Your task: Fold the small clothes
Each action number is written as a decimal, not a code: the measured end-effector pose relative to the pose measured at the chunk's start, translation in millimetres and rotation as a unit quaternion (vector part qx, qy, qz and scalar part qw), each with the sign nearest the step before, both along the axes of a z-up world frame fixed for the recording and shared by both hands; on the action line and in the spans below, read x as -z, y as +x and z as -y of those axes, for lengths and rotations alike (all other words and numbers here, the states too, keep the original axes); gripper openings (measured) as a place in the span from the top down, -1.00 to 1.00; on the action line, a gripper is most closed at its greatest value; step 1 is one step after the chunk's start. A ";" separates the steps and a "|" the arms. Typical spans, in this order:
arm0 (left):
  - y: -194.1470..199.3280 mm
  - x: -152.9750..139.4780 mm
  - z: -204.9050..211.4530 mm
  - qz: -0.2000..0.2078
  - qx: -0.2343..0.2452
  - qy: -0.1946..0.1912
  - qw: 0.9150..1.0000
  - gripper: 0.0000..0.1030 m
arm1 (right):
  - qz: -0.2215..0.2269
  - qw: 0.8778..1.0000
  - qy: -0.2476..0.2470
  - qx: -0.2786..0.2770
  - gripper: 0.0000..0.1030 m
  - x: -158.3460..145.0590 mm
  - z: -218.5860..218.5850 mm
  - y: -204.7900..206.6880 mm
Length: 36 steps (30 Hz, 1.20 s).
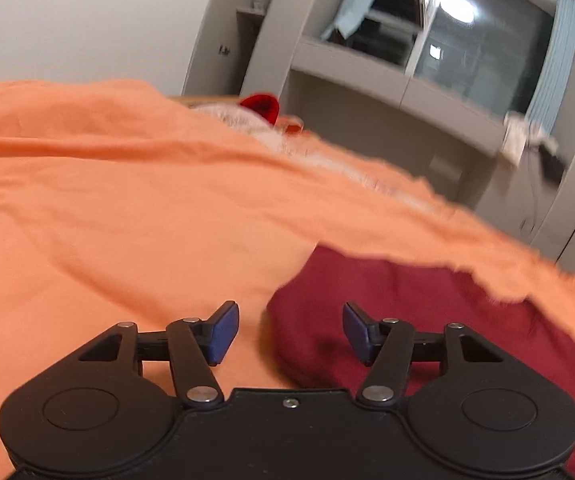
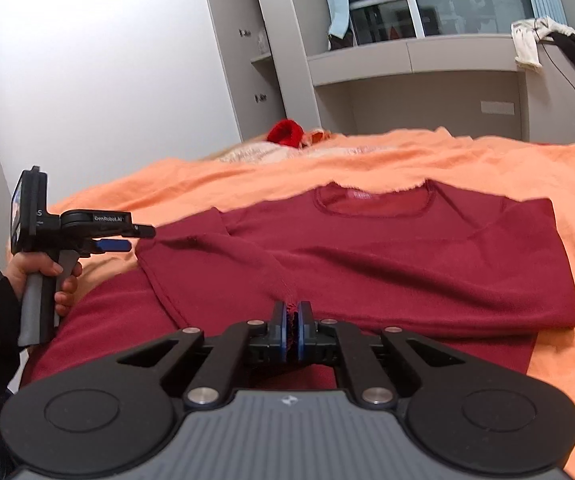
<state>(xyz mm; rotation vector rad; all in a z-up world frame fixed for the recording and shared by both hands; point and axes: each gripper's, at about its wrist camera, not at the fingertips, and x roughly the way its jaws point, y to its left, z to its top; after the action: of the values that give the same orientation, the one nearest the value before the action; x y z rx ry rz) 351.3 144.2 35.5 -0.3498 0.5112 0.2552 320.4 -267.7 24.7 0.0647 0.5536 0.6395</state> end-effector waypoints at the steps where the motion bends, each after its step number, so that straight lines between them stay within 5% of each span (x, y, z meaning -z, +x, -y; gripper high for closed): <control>1: 3.5 3.9 0.8 -0.021 -0.002 0.003 1.000 -0.17 | -0.008 1.000 -0.009 0.000 0.90 4.7 -1.1 1.9; 7: 5.0 13.8 -1.7 -0.056 0.020 0.000 0.998 -0.36 | -0.019 1.000 -0.002 0.001 0.81 19.1 5.2 0.1; 9: 1.3 13.0 -2.7 -0.052 0.027 -0.002 0.998 -0.44 | -0.010 1.000 0.002 0.003 0.63 17.2 8.7 -3.9; 11: -4.7 10.8 -3.6 -0.047 0.032 -0.007 0.998 -0.54 | 0.001 1.000 0.001 0.005 0.17 15.7 12.5 -8.9; 19: -35.8 -1.3 12.2 -0.027 0.042 0.012 0.999 -0.87 | 0.037 0.999 0.005 0.025 -0.56 7.6 35.9 -32.6; 25: -60.6 -7.2 37.7 -0.016 0.063 0.043 0.997 -0.91 | 0.071 0.997 -0.005 0.029 -0.99 3.7 47.1 -62.8; 36: -144.8 -10.6 71.5 0.061 0.062 0.056 0.995 -0.99 | 0.158 0.985 -0.065 0.015 -0.99 18.8 52.4 -141.3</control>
<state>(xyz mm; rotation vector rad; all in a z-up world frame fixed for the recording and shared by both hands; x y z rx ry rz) 206.5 72.7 46.0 -0.2228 0.3945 0.1406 179.1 -320.2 5.9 -0.1497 0.2863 0.5692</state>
